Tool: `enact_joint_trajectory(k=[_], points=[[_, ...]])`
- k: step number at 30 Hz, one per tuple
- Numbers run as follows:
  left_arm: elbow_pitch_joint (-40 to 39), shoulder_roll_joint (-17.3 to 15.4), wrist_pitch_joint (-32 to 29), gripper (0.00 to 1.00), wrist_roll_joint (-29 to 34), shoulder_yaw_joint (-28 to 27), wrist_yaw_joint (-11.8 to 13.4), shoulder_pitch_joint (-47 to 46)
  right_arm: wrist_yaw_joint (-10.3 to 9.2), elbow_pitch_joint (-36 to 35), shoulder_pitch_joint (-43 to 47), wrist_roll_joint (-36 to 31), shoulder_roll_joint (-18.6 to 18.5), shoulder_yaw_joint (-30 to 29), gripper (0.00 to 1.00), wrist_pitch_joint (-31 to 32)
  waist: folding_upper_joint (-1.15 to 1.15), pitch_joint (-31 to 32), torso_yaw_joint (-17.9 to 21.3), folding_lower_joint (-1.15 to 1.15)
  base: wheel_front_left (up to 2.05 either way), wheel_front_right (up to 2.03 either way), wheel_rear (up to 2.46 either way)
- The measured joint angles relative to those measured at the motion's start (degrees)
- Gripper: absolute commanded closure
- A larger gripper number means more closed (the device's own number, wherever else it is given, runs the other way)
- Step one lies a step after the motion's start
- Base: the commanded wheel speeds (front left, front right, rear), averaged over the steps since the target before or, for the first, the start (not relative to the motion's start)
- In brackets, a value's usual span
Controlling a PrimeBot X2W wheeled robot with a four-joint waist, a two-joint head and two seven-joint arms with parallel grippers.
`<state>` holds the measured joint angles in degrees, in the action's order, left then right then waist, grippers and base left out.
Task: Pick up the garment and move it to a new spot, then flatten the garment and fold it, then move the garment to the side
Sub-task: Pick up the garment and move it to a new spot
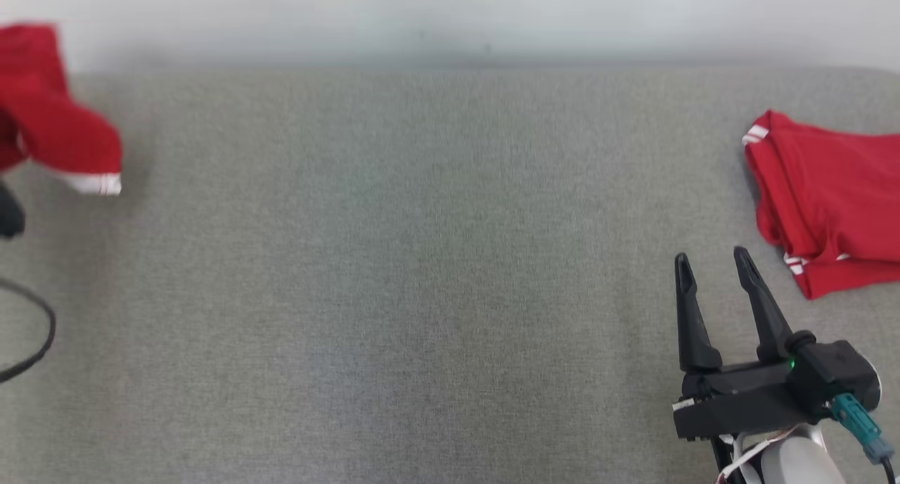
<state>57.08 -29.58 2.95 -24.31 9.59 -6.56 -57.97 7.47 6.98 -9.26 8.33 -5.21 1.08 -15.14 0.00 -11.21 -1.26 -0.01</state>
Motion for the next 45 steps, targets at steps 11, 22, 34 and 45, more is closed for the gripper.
enact_joint_trajectory(k=[11,22,34,45], points=[[-18.6,5.6,-0.8,1.00,-0.8,4.8,-0.6,-1.3,0.00,-0.1,0.3,0.7,1.3,-0.8,0.00,0.0,0.00,3.3,3.1,0.00,0.00,0.00,0.00],[-38.3,11.5,-5.4,1.00,-3.6,8.9,1.3,10.4,0.00,-0.1,1.4,0.8,1.8,-2.9,0.00,0.0,0.00,3.8,10.2,0.01,0.00,0.00,0.00],[-32.8,20.3,-5.1,1.00,-3.7,19.5,1.0,22.2,0.00,0.9,0.7,1.0,2.1,-2.1,0.00,0.0,0.00,2.5,14.5,0.01,0.00,0.00,0.00],[-20.2,22.8,1.3,0.00,-1.4,25.5,-0.1,23.5,0.00,1.8,-0.1,1.7,2.3,-0.7,0.00,0.0,0.00,3.4,13.5,0.01,0.00,0.00,0.00]])
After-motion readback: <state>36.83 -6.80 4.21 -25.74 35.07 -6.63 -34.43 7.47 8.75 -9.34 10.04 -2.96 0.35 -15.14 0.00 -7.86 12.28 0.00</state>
